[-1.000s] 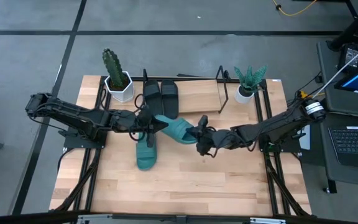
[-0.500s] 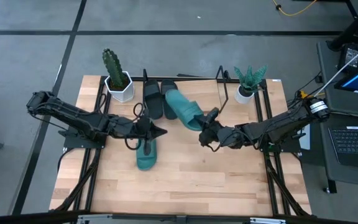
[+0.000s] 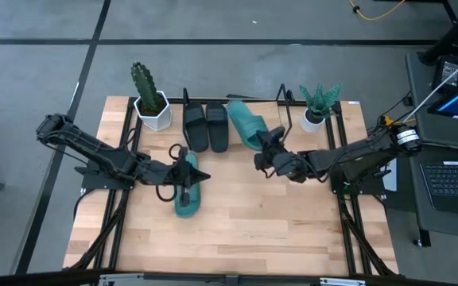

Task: Pick and place slides into the shelf
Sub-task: Put the left green slide on the shelf

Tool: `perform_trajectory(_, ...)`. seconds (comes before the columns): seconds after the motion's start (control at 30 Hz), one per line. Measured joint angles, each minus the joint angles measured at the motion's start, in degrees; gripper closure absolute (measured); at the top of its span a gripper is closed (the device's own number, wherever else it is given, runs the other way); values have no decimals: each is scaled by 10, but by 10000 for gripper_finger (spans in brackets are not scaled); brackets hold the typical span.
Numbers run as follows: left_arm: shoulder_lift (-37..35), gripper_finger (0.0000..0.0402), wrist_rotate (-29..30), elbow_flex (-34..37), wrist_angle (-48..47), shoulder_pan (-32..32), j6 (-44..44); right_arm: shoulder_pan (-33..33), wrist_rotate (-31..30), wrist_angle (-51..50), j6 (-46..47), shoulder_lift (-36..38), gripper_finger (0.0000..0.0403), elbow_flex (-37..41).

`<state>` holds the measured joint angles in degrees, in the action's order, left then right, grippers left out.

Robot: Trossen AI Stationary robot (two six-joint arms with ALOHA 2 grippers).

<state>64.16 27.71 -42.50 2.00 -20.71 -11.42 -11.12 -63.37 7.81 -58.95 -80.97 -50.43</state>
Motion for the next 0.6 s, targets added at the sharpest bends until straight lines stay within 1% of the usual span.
perform_trajectory(0.13,6,401,4,0,-1,-1,0,26,2,-9,-1,-2,402,0)
perform_trajectory(0.23,13,401,6,0,-2,-1,3,46,29,-22,3,-2,402,0)
perform_trajectory(0.47,38,401,20,0,2,5,8,90,42,-34,2,-3,402,-2)
perform_trajectory(0.53,46,401,20,0,1,7,11,100,56,-53,10,-3,402,-13)
perform_trajectory(0.6,51,401,21,0,1,11,11,110,70,-88,37,-3,402,-32)
